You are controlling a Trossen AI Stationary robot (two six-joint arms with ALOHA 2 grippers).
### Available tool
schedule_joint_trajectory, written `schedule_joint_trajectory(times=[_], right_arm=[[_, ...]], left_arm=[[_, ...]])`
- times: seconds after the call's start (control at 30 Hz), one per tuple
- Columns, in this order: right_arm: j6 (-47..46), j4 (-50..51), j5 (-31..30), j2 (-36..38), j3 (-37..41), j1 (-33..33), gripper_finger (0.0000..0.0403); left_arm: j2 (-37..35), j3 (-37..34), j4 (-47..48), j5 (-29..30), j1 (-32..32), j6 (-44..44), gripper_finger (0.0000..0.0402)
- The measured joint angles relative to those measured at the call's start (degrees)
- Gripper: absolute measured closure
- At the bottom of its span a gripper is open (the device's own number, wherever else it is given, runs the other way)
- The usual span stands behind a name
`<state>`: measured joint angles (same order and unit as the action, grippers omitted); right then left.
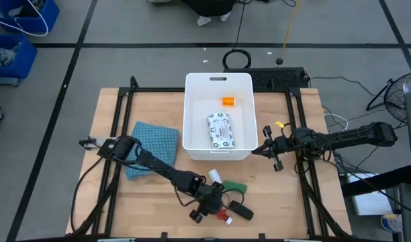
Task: Pick & place medical supplies in basket/bin
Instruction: Put the dark orange pill bottle into the white bin
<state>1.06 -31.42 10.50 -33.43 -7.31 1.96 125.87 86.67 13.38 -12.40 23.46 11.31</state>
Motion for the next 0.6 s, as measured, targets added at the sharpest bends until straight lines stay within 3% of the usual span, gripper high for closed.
schedule_joint_trajectory(times=[0.2,0.6], right_arm=[[-0.02,0.0,0.0,-0.02,0.09,0.0,0.0403],[-0.75,0.0,0.2,-0.04,0.09,0.04,0.0403]], left_arm=[[-8.06,0.0,7.88,4.51,1.75,2.79,0.0241],[-33.22,0.0,26.01,23.44,5.94,1.64,0.0245]])
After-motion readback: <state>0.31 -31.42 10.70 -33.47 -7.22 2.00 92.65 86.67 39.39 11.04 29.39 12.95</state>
